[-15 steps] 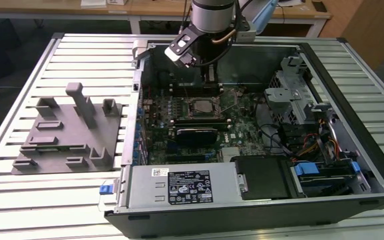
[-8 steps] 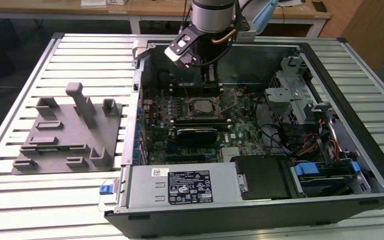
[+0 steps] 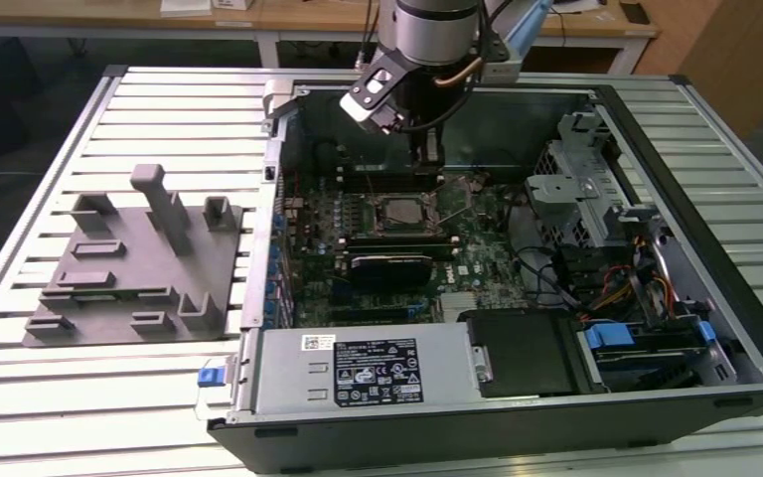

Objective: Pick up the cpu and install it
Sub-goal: 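Close the cpu cover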

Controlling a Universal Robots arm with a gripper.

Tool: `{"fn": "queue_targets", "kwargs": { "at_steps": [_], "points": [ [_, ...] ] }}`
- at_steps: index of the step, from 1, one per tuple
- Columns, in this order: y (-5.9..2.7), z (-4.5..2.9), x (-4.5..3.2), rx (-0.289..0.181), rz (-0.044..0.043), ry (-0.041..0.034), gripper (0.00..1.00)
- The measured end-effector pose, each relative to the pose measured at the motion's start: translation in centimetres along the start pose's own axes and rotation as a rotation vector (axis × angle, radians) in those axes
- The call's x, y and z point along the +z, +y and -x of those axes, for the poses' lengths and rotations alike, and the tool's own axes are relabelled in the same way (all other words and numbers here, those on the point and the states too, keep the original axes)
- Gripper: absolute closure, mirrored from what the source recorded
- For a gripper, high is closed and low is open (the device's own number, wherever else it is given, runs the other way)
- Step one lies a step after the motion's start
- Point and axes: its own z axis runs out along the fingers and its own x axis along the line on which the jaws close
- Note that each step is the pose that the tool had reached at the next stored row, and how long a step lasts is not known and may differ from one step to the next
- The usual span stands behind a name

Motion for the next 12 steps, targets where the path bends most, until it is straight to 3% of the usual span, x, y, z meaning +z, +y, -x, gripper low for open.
{"fn": "queue_targets", "kwargs": {
  "at_steps": [12],
  "points": [
    [3.03, 0.0, 0.13, 0.0, -0.0039, 0.0001, 0.89]
  ]
}}
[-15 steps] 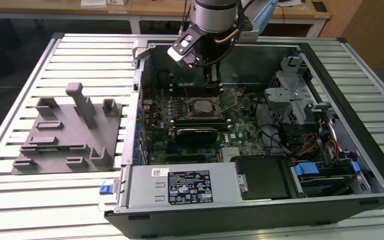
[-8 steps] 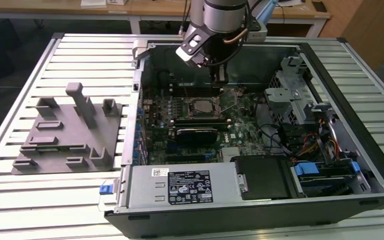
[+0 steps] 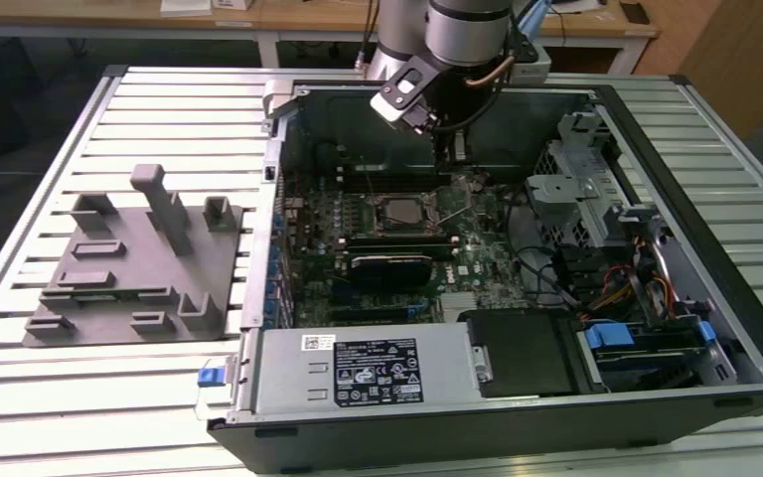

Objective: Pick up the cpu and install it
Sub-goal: 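Close the cpu cover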

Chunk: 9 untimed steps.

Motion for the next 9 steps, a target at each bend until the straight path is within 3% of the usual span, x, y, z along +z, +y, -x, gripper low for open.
{"fn": "queue_targets", "kwargs": {
  "at_steps": [9],
  "points": [
    [2.81, 0.0, 0.11, 0.0, -0.0067, -0.0001, 0.89]
  ]
}}
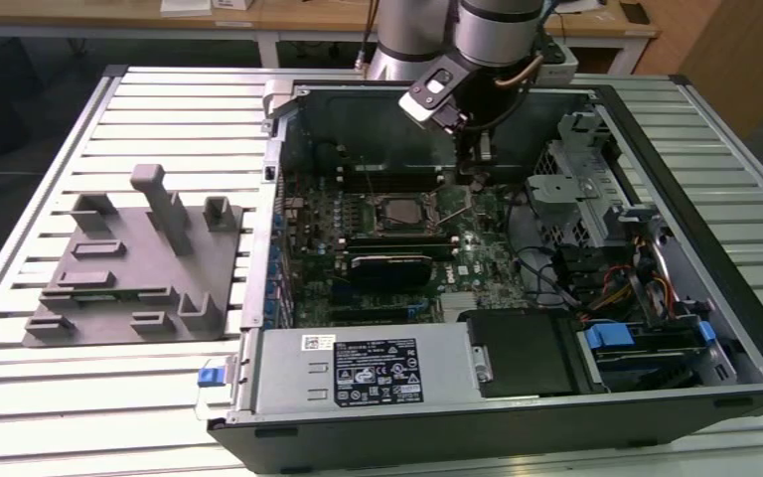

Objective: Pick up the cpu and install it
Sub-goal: 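Close the cpu cover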

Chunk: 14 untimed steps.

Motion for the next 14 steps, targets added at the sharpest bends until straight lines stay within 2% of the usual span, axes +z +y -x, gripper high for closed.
{"fn": "queue_targets", "kwargs": {
  "at_steps": [11, 14],
  "points": [
    [2.84, -0.01, 0.11, 0.0, -0.0056, 0.0001, 0.89],
    [3.06, -0.01, 0.27, 0.0, -0.0062, -0.0003, 0.89]
  ]
}}
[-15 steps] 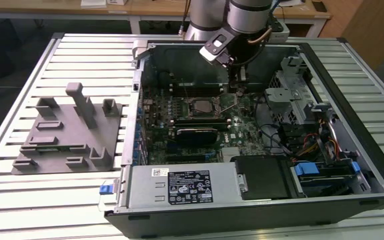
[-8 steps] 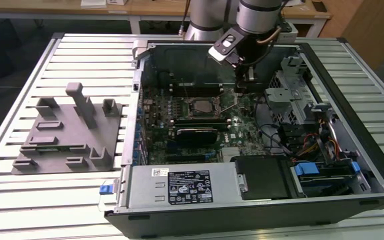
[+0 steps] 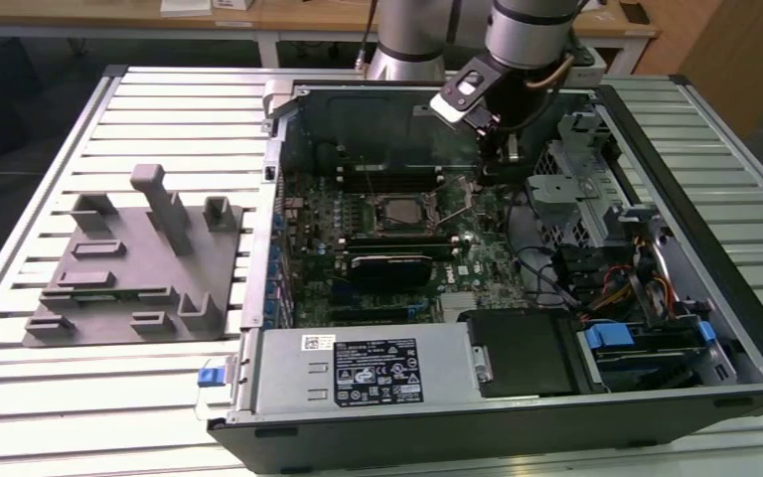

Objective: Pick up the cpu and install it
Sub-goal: 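Close the cpu cover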

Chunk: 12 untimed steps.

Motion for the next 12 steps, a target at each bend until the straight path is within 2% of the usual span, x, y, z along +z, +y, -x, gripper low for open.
{"fn": "queue_targets", "kwargs": {
  "at_steps": [7, 12],
  "points": [
    [0.31, -0.01, 0.59, 0.0, -0.0002, -0.0009, 0.89],
    [0.52, -0.02, 1.38, 0.0, -0.0037, -0.0009, 0.89]
  ]
}}
